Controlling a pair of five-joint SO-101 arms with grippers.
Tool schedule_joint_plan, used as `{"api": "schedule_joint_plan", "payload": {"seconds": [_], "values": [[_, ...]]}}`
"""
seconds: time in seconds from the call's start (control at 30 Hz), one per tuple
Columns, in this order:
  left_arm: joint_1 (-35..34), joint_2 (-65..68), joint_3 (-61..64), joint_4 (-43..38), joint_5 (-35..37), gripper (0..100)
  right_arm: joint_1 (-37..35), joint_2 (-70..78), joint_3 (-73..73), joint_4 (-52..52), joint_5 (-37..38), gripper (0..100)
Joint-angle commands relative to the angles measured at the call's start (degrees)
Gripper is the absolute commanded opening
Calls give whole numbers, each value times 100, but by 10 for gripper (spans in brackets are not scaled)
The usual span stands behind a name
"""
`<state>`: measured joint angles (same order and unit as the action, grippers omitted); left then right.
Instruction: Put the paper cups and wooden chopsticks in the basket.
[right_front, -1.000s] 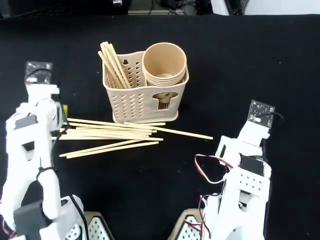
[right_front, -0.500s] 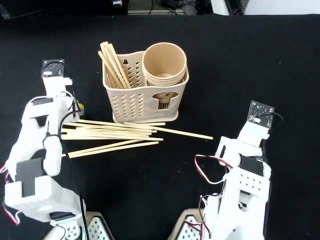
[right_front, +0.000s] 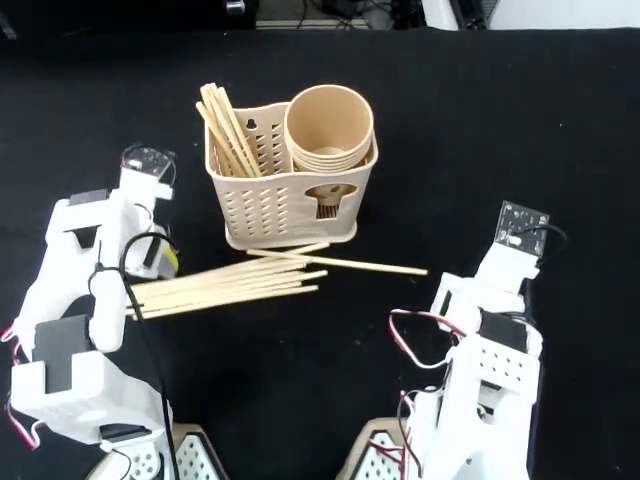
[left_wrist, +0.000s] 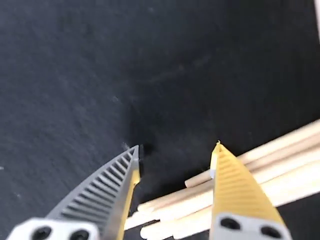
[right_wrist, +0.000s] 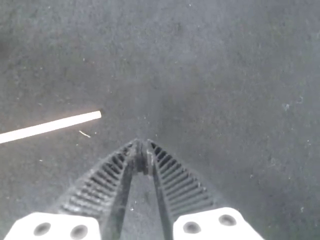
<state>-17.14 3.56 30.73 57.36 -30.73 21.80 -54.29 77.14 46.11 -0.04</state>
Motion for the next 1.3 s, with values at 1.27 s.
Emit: {"api": "schedule_joint_plan", "payload": {"seconds": [1.27], "values": [[848, -4123, 2387, 1380, -1811, 257, 44, -101, -48, -105, 0, 15]]}}
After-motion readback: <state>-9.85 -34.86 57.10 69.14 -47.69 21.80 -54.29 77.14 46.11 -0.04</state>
